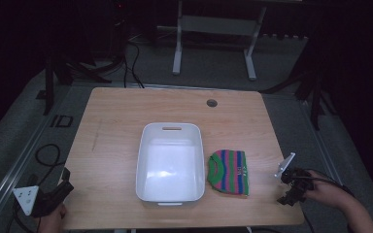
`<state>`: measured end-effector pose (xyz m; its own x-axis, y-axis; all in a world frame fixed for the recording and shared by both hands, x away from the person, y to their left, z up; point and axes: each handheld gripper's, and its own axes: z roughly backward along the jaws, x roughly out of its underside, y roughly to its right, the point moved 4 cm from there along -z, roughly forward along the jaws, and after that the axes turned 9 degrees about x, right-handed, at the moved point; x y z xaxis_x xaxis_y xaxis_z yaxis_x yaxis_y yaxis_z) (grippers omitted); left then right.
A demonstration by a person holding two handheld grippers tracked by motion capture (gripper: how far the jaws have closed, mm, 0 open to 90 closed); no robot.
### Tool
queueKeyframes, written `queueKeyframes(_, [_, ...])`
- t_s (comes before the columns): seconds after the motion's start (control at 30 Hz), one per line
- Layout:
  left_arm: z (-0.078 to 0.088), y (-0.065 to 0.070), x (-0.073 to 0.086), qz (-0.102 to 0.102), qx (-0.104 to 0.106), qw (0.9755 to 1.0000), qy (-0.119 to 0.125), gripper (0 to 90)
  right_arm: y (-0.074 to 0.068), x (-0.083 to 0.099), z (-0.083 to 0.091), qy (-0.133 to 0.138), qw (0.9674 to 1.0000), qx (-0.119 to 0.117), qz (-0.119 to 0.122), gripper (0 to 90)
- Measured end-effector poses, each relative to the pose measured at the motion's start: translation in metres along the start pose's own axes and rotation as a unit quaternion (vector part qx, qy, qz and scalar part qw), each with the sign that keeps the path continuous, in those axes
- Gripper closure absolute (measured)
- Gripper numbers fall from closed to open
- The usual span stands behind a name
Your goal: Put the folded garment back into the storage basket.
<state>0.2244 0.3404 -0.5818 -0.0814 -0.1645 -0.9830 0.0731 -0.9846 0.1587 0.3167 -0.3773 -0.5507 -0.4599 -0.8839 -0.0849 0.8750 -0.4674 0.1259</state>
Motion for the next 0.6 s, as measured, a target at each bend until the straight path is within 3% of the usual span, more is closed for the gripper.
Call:
queueKeyframes(0.13, [0.000, 0.000, 0.000, 0.003, -0.001, 1.0000, 0.000, 2.3, 0.000, -0.007, 0.002, -0.005, 0.9999, -0.003, 0.015, 13.3])
queueKeyframes(0.23, [0.000, 0.000, 0.000, 0.004, -0.001, 1.0000, 0.000, 2.3, 0.000, -0.013, 0.002, -0.016, 0.9993, 0.012, 0.032, 13.2])
queueKeyframes(0.57, [0.000, 0.000, 0.000, 0.000, 0.002, 1.0000, -0.001, 2.3, 0.002, -0.038, 0.009, -0.011, 0.9988, -0.015, 0.044, 13.2])
queueKeyframes(0.6, [0.000, 0.000, 0.000, 0.000, 0.003, 1.0000, 0.000, 2.4, 0.001, -0.043, 0.010, -0.009, 0.9983, -0.011, 0.056, 13.8])
